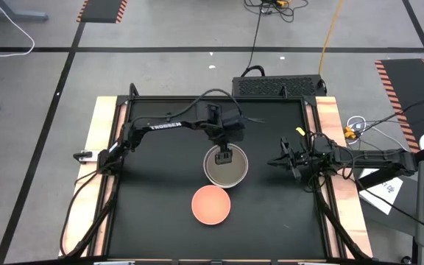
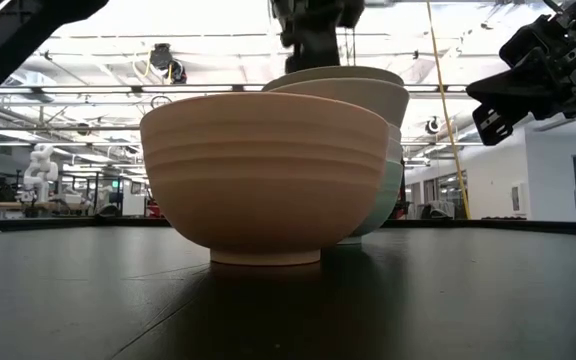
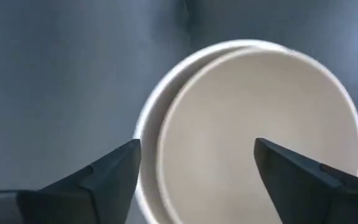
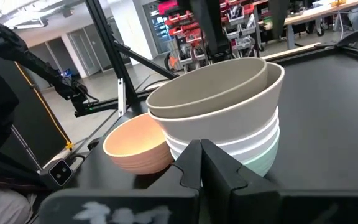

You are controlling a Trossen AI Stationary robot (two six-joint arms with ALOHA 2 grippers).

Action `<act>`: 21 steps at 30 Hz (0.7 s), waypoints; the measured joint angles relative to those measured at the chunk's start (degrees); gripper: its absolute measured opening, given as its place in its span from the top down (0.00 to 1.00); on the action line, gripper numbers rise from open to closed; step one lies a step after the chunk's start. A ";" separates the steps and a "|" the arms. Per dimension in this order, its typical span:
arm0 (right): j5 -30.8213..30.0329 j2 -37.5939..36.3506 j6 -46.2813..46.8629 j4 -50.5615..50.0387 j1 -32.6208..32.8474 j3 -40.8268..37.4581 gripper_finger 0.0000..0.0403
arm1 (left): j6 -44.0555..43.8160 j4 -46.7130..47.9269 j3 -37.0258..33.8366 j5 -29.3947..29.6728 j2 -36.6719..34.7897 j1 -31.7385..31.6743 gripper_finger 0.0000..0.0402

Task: Nest bowls inside each other
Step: Stack the light orange bowl on the light gray bowl

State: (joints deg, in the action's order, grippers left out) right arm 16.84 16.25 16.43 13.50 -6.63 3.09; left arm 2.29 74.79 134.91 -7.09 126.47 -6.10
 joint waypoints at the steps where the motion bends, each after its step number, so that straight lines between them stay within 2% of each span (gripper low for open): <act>1: 0.00 0.00 0.00 0.00 0.00 0.00 1.00 | 0.09 -0.31 0.05 0.73 -1.16 0.14 0.19; 7: 0.02 -0.18 0.91 1.48 0.00 -0.07 1.00 | 0.62 -3.78 -0.14 3.58 -8.28 0.74 0.16; 14: 0.04 -0.83 2.88 2.56 0.00 -0.09 1.00 | 3.24 -12.11 -1.50 5.90 -17.92 3.69 0.26; 18: 0.07 -1.18 4.05 2.73 0.00 -0.11 1.00 | 4.92 -16.32 -7.42 5.88 -22.61 5.22 0.32; 21: 0.07 -1.25 4.83 3.03 0.00 -0.11 1.00 | 5.12 -20.76 -14.75 6.13 -26.96 5.54 0.36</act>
State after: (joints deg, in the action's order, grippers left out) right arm 16.91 15.00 21.25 16.53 -6.63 2.98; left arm 7.42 54.03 120.15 -0.96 99.51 -0.56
